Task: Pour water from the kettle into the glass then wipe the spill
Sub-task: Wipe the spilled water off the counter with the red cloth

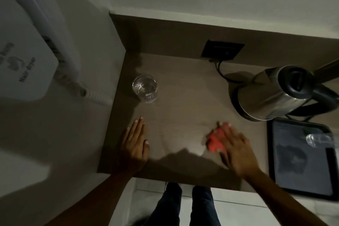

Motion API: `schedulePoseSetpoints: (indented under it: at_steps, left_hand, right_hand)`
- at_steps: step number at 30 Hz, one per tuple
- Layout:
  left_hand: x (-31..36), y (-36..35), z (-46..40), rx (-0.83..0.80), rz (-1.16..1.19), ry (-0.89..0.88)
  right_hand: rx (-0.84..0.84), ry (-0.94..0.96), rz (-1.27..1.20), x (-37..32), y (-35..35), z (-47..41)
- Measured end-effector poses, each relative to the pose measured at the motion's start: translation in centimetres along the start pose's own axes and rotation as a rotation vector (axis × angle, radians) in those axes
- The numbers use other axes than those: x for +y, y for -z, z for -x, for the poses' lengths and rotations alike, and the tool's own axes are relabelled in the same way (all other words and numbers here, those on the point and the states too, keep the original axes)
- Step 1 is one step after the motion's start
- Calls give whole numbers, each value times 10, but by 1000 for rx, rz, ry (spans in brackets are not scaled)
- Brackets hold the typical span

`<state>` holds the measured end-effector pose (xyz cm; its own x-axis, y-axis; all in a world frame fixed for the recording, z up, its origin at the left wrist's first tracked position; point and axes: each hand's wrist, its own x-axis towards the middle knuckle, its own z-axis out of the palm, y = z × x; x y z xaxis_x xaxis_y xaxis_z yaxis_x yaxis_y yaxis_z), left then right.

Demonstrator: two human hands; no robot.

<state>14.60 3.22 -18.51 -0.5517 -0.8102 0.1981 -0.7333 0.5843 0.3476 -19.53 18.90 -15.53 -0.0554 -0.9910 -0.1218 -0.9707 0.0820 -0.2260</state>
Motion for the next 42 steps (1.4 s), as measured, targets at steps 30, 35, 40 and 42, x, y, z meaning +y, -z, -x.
schedulePoseSetpoints:
  at_steps: [30,35,40,42]
  left_hand:
    - [-6,-2,3,-86,9,13]
    - [6,7,-1,-111,59,77]
    - [8,16,-3,-76,133,148]
    - [9,16,-2,-45,157,139]
  right_hand:
    - [51,-176,-102,-34,-4,18]
    - [170,-490,-164,-98,1,-125]
    - [35,-30,-132,-172,-21,-141]
    - [-25,194,-115,-165,-24,-102]
